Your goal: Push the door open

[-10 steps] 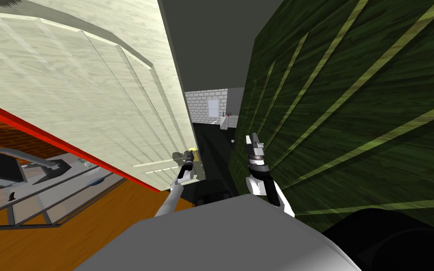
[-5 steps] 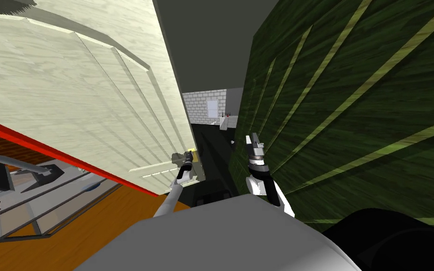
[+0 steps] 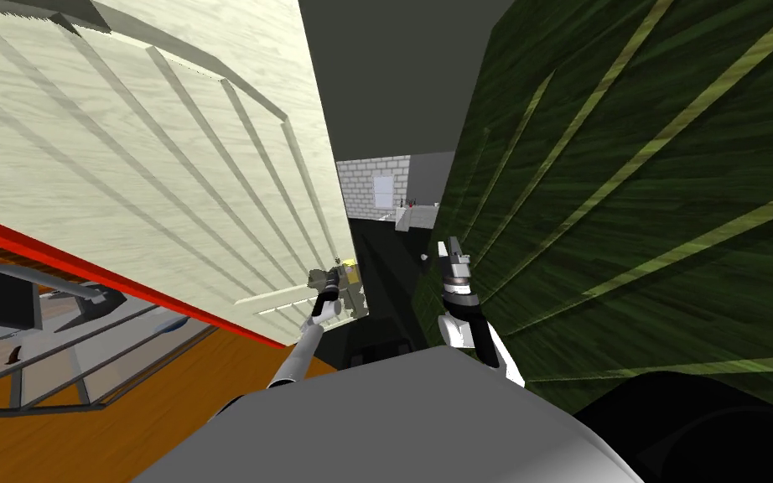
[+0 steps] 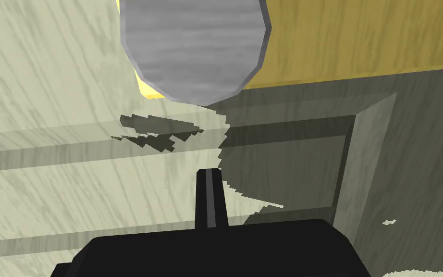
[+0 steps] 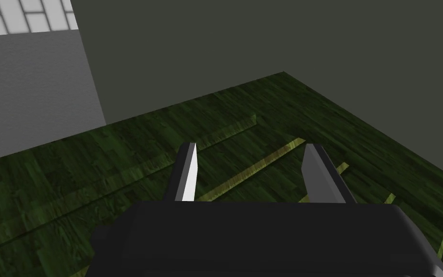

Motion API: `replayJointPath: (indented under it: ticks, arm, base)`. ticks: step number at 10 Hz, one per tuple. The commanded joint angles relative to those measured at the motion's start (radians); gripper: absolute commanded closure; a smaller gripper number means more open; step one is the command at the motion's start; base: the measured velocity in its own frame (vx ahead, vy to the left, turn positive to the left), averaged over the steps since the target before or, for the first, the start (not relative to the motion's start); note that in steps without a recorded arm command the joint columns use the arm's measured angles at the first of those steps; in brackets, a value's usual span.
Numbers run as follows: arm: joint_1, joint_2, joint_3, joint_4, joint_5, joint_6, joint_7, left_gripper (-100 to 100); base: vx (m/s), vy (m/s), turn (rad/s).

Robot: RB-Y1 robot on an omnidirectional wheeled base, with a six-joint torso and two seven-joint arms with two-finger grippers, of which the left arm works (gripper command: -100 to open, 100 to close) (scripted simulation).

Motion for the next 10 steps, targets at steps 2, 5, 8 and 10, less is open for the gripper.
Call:
replayJointPath:
  ticks: [2,5,8,10]
  arm:
    - [-0.004,-0.004,0.000,0.002,-0.001,0.012,-0.010,-100]
    - [-0.012,-0.050,0.003,0.004,0.000,0.027,-0.030,-100]
    - [-0.017,-0.107,0.004,0.005,0.000,0.036,-0.041,-100]
    - [-0.023,-0.069,0.003,0.025,0.000,0.020,-0.037,-100]
  base:
    - [-0.189,-0.037,0.076]
    - [-0.225,-0.065,0.098]
    - [-0.141,-0.123,0.035]
    - [0.010,-0.020,0.007]
